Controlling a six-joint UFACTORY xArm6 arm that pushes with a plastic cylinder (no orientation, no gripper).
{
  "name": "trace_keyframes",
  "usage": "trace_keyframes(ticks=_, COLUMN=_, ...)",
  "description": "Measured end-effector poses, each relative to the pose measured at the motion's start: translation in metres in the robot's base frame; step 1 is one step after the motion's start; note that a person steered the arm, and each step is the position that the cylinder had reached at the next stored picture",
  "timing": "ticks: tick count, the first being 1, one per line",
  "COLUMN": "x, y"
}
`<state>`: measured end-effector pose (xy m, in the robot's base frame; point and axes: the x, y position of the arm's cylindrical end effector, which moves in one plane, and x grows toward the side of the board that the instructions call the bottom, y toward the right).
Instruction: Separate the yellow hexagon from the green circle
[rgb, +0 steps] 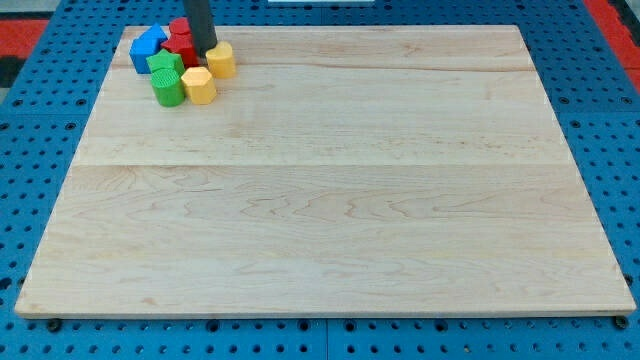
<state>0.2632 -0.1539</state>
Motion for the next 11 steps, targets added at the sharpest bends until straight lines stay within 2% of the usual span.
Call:
trace_keyframes(ticks=1, x=0.019, y=0.012)
trace_keyframes(ticks=2, x=0.016, y=0.013)
trace_keyframes(ticks=4, x=0.021, y=-0.028)
trace_keyframes(ticks=5, x=0.053, y=-0.020)
trace_keyframes(ticks=6, x=0.093, y=0.002)
trace_keyframes(ticks=8, x=0.110, y=0.134)
trace_keyframes(ticks=9, x=0.150, y=0.167)
trace_keyframes(ticks=10, x=0.189, y=0.160)
trace_keyframes(ticks=11, x=0.212, y=0.199)
